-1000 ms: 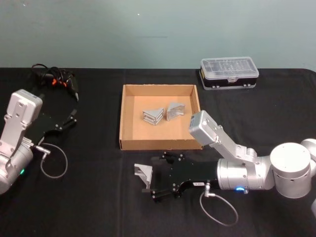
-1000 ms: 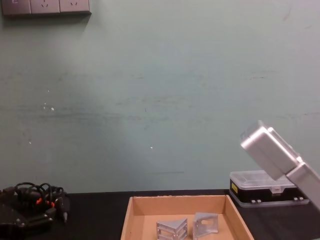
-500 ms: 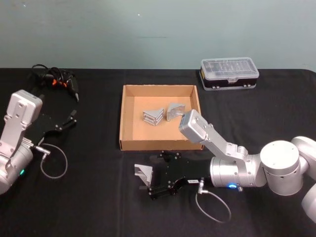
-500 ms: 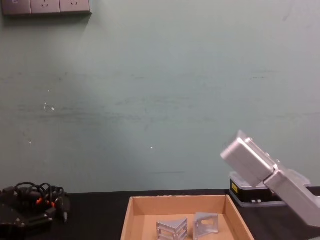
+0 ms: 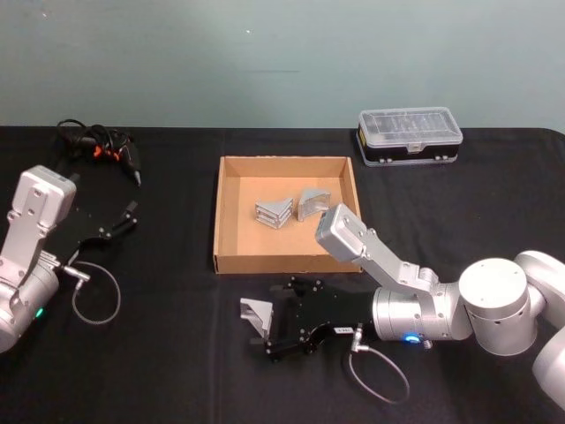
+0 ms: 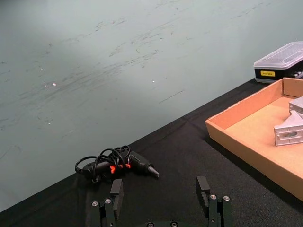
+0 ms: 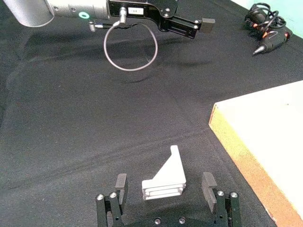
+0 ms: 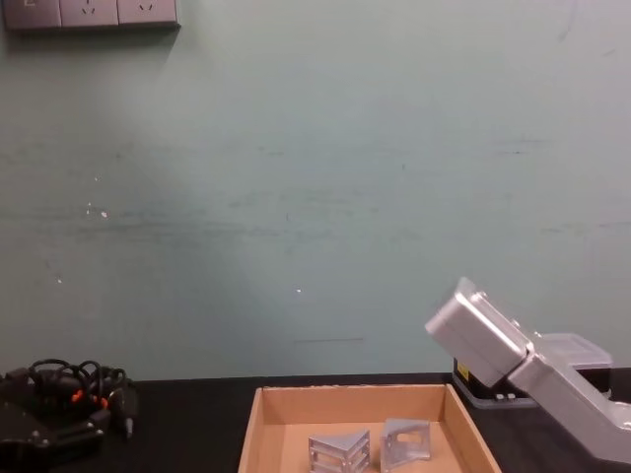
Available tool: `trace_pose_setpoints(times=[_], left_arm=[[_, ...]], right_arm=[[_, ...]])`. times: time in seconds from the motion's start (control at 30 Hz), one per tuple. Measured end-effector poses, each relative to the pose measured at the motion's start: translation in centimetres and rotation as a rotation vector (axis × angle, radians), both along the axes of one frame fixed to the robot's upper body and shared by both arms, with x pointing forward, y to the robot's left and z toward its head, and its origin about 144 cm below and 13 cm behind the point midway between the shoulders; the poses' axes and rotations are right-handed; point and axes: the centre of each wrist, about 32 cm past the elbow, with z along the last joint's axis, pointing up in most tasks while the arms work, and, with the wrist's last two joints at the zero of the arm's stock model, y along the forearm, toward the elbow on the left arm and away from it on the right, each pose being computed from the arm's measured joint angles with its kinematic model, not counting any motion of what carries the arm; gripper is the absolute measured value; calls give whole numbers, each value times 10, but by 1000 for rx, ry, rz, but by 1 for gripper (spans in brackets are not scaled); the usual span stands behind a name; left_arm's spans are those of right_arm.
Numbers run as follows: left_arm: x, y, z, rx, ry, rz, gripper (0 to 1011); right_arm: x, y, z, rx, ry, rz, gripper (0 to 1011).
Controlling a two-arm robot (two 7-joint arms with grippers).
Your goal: Use one hand to pick up the angle iron from the table and place it into the box.
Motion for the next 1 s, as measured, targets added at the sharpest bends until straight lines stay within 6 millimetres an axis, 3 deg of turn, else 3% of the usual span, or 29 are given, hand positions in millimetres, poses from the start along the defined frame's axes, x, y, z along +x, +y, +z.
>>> trace_pose_setpoints(times=[0.8,1.0], left_arm=[[0,0,0,0,0,0,1011],[0,0,0,0,0,0,1011]], right_arm=[[7,7,-1,-15,2,-15,1002],[7,7,-2,-14,1,-15,870]])
